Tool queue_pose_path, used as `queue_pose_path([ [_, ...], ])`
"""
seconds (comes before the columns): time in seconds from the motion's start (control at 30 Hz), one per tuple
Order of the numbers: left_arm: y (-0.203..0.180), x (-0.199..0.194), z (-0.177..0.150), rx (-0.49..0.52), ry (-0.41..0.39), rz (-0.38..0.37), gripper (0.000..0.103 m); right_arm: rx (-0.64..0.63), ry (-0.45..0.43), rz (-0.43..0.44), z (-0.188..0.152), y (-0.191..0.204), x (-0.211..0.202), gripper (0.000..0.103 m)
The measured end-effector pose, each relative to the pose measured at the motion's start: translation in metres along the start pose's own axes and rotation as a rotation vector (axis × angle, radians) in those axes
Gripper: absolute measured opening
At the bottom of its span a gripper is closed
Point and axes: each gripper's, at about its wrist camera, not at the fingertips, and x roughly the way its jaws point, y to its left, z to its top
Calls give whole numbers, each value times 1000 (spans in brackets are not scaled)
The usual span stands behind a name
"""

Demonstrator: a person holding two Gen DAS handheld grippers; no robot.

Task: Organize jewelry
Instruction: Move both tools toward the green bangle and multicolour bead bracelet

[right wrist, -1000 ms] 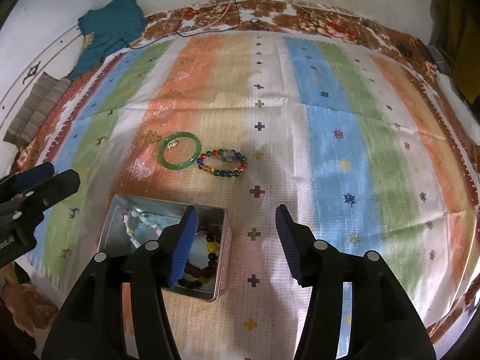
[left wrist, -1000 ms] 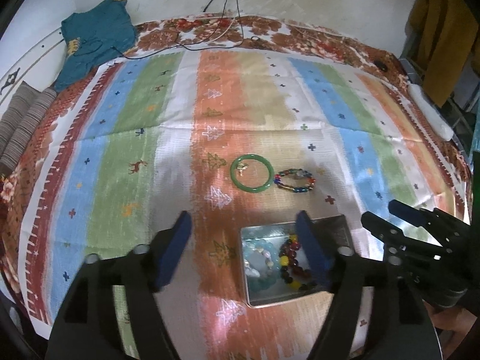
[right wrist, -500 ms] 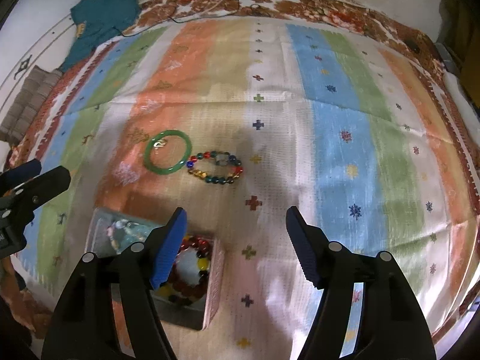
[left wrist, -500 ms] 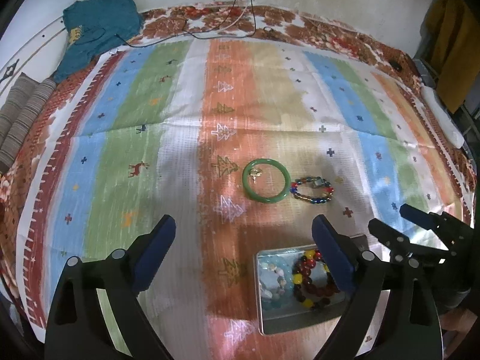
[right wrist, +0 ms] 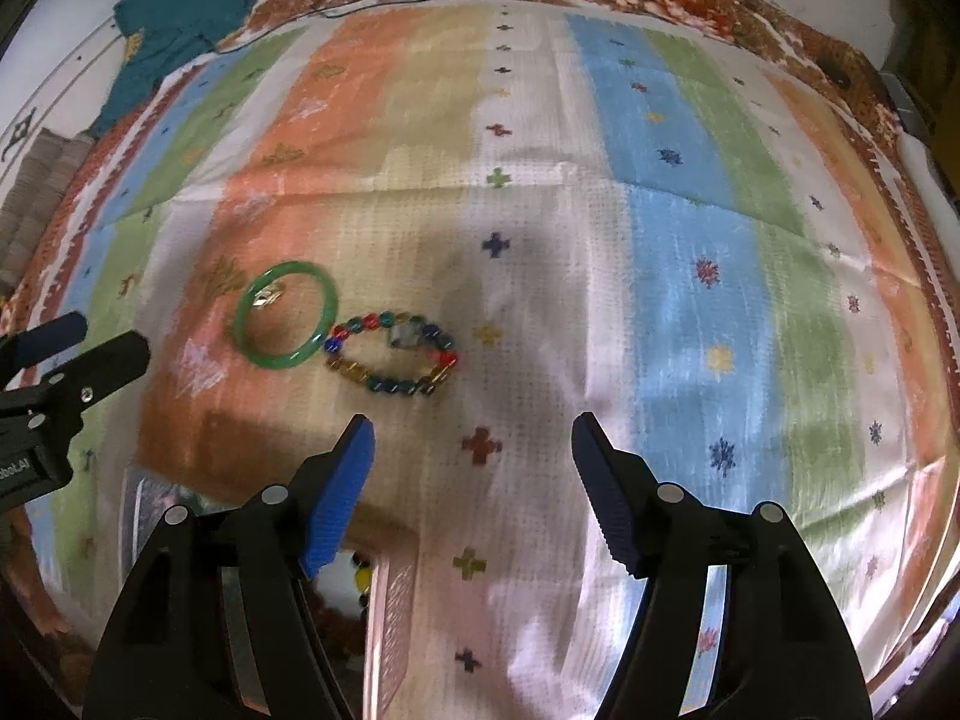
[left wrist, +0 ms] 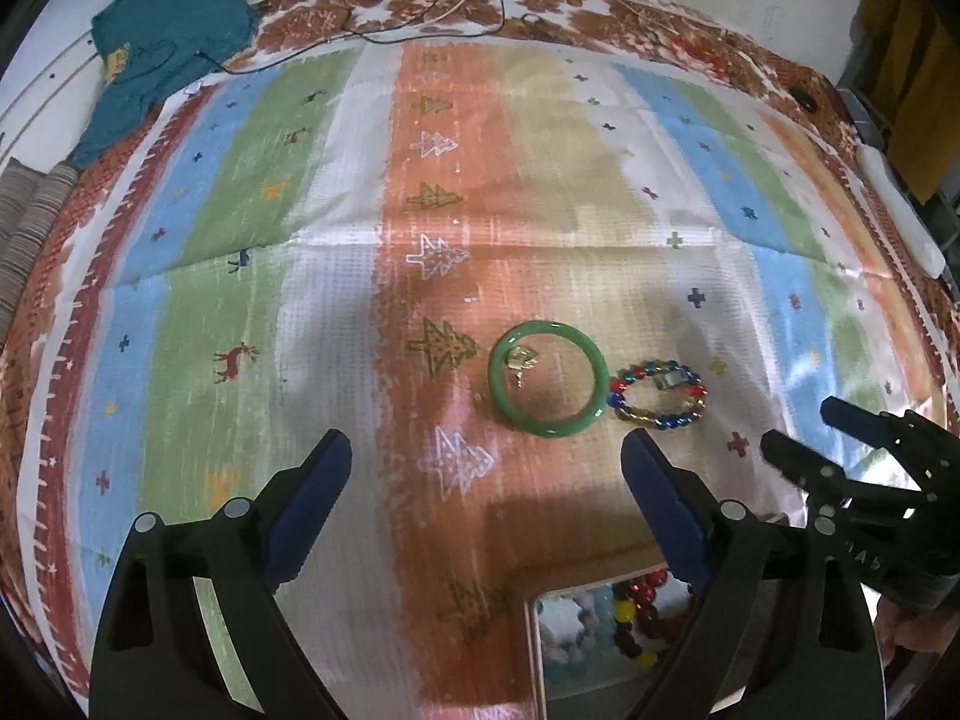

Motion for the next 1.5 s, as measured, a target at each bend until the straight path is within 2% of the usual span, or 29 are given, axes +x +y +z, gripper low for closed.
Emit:
queue_pose_path([
  [0.13,5,12,4,-5,29,-5,89,-10,12,-1,7,-2,9,68],
  [0.63,6,46,15,31,106,-8,76,-51,76,-37,20,4,44,68],
  [1.03,0,66,25,74,137,-4,68,-93,116,-58,29,15,66,68],
  [1.17,-3,77,25,95,164,5,59,-106,120,-62,31,17,71,68],
  [1.43,-8,95,28,126,173,36,58,-122,121,-82,36,19,81,68],
  [1.47,-9,96,27,133,171,44,56,-127,121,-83,36,19,80,66],
  [1.5,-10,97,26,140,170,56,55,-132,121,-81,37,20,81,59],
])
